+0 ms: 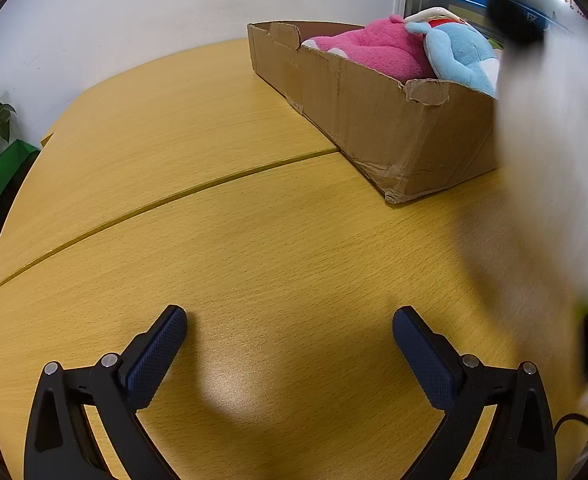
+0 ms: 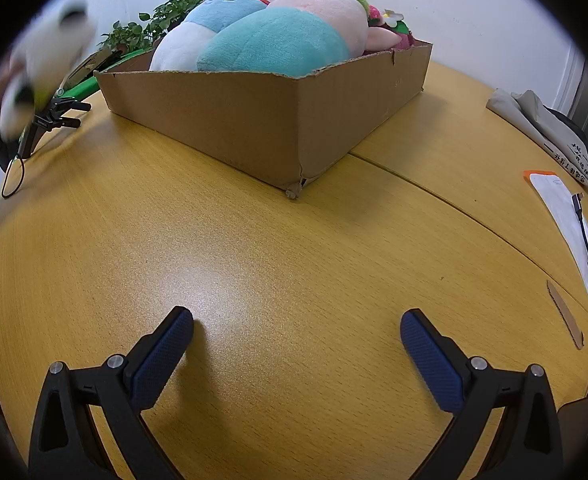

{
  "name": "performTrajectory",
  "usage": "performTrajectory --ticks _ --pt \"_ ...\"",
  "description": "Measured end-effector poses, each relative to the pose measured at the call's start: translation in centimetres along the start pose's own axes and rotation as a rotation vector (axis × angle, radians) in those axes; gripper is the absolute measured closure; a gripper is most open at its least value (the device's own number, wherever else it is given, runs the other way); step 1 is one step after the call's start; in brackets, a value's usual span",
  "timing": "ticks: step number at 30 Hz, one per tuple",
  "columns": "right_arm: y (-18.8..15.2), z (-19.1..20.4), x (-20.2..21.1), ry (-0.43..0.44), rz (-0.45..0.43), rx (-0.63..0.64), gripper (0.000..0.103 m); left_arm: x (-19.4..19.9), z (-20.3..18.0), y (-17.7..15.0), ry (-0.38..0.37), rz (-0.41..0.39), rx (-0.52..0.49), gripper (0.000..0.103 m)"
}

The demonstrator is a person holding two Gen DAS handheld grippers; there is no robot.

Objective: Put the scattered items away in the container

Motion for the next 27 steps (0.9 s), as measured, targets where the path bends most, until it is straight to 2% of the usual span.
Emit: performTrajectory --ticks 27 --pt "-0.17 0.16 -0.06 0.000 -0.001 0.000 0.000 -0.01 0.03 0.00 0.001 0.001 0.000 0.000"
Point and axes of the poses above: each gripper's, at about its wrist camera, not at the fingertips, and x roughly against the way its jaws point, z to its left, y to its top, the point moved 5 cm from there along -x, roughly the way its jaws point, and after that the axes turned 5 degrees about -x, right-handed, at the moved point
